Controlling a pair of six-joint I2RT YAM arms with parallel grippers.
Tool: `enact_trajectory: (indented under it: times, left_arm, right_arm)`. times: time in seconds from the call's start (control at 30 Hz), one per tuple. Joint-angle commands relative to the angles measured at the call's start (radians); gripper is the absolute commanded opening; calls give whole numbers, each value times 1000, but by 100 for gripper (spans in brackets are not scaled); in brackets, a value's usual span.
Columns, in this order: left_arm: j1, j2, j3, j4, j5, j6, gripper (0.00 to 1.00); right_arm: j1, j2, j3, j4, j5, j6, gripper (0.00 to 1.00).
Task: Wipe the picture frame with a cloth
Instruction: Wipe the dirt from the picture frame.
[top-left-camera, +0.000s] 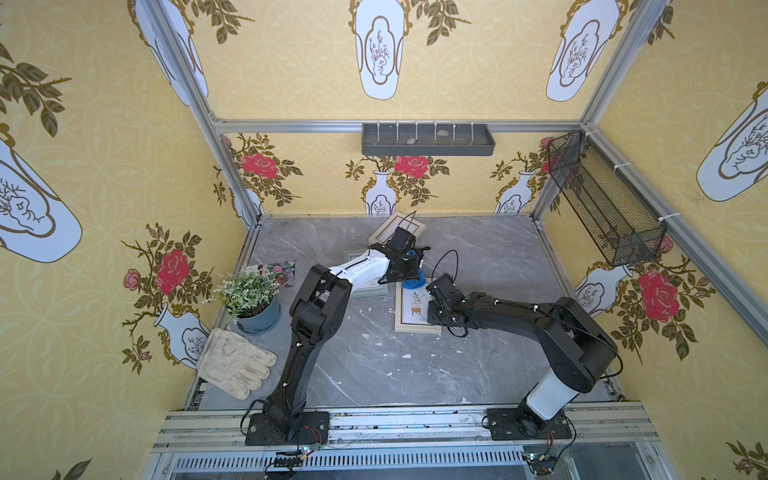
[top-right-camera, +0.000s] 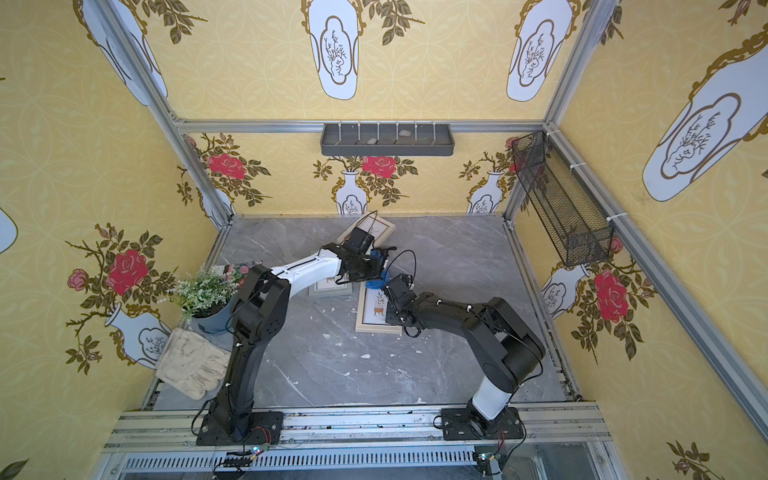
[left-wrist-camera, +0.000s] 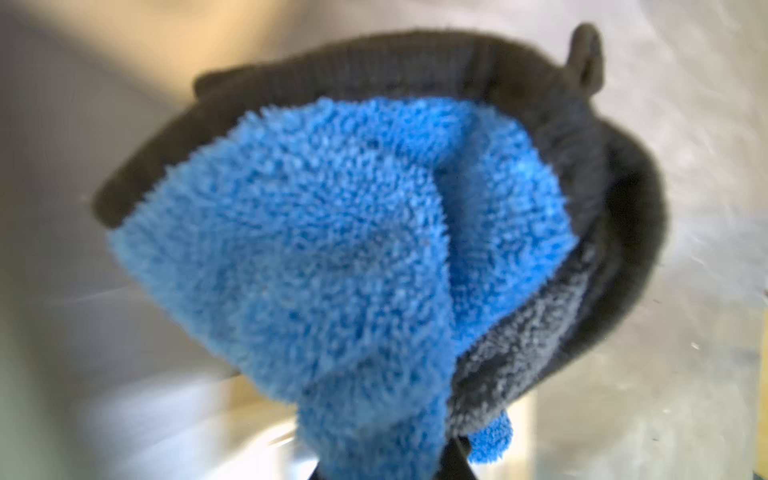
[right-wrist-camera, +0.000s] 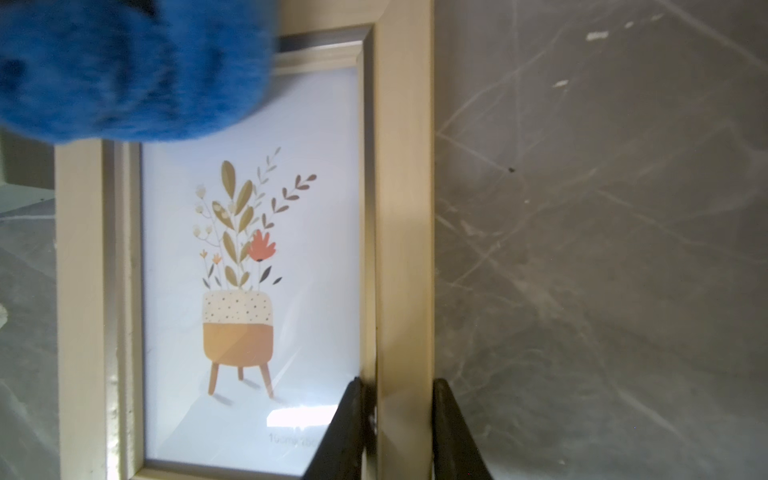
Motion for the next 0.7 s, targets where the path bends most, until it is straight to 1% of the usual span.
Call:
enact_trajectory:
  times: [0.0, 0.1, 0.23, 0.3, 0.33, 0.4, 0.47, 0.57, 0.63, 0.67]
  left_arm:
    - [12, -20, -58, -20, -37, 19, 0]
    - [-18, 16, -9, -24, -4, 11, 0]
    - [-84, 114, 156, -76, 18, 10, 0]
    - [-92, 152, 220, -110, 31, 11, 0]
    - [-89, 151, 221, -119, 23, 11, 0]
    - [-68, 120, 171, -114, 0, 11, 0]
    - [-31, 66, 78, -80, -6, 10, 0]
    - [17, -14, -44, -58, -51, 24, 0]
    - [24, -50, -95, -52, -79, 48, 0]
    - [22, -65, -122, -48, -74, 61, 0]
  right_arm:
    - [0, 13, -11, -132, -8, -15, 10]
    - [-1, 16, -7, -131, -9, -16, 10]
    - [-1, 17, -3, -133, -10, -15, 10]
    - [0, 15, -2, -136, -9, -12, 10]
    - [0, 15, -3, -136, -8, -12, 10]
    - [0, 15, -6, -135, -7, -12, 10]
    - [-1, 15, -8, -133, -7, -13, 10]
    - [-2, 15, -9, -127, -10, -15, 11]
    - [-6, 21, -8, -124, -13, -17, 11]
    - [-6, 25, -7, -122, -14, -20, 11]
